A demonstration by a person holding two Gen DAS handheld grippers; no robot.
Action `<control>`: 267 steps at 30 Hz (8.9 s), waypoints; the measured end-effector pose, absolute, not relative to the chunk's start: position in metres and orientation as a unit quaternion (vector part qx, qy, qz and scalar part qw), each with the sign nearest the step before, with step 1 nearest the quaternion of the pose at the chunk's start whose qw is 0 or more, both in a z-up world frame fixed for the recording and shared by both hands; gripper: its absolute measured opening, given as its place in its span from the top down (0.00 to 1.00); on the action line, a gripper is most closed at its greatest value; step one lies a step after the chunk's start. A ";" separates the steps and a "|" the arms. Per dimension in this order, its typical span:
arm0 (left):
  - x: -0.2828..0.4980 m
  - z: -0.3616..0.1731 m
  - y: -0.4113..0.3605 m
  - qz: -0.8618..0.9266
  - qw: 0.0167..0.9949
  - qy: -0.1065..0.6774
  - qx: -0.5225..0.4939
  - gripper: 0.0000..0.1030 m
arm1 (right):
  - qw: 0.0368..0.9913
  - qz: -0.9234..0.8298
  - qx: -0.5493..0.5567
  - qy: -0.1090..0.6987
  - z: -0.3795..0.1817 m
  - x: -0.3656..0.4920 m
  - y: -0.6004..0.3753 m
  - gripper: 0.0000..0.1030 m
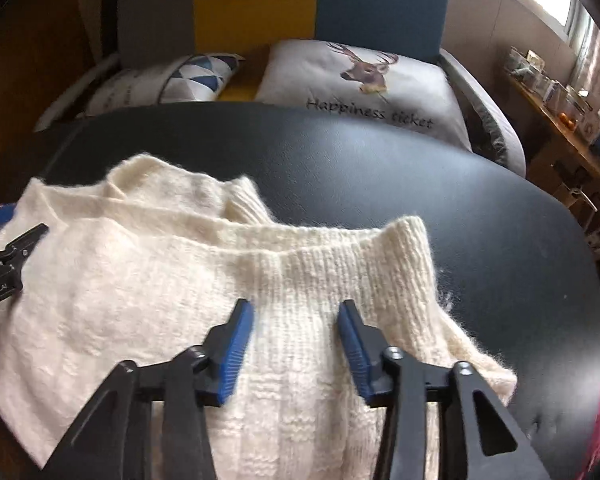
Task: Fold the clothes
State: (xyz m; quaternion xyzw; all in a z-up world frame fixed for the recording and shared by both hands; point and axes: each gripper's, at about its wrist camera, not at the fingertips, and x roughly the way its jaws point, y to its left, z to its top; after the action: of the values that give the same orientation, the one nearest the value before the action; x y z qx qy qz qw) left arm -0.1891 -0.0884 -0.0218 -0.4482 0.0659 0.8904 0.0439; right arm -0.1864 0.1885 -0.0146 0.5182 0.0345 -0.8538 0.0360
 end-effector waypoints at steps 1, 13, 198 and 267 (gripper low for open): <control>-0.190 -0.024 -0.088 0.890 0.041 0.066 -0.450 0.16 | 0.034 -0.856 0.516 0.029 -0.017 -0.186 0.190 0.53; -0.198 0.017 -0.092 0.902 0.062 -0.016 -0.427 0.92 | 0.059 -0.885 0.459 -0.057 0.007 -0.177 0.205 0.96; -0.175 -0.049 -0.131 0.869 0.152 -0.194 -0.429 0.95 | 0.063 -0.885 0.462 0.002 -0.029 -0.148 0.074 0.96; -0.173 -0.020 -0.133 0.871 0.124 -0.191 -0.436 0.65 | -0.012 -0.930 0.356 -0.087 0.003 -0.138 0.263 0.86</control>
State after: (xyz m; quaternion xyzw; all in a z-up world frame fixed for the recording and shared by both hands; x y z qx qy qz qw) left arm -0.1733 -0.1329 -0.0197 -0.4360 -0.1912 0.8706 0.1241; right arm -0.1377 0.2627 0.0034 0.3562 -0.0871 -0.9303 -0.0122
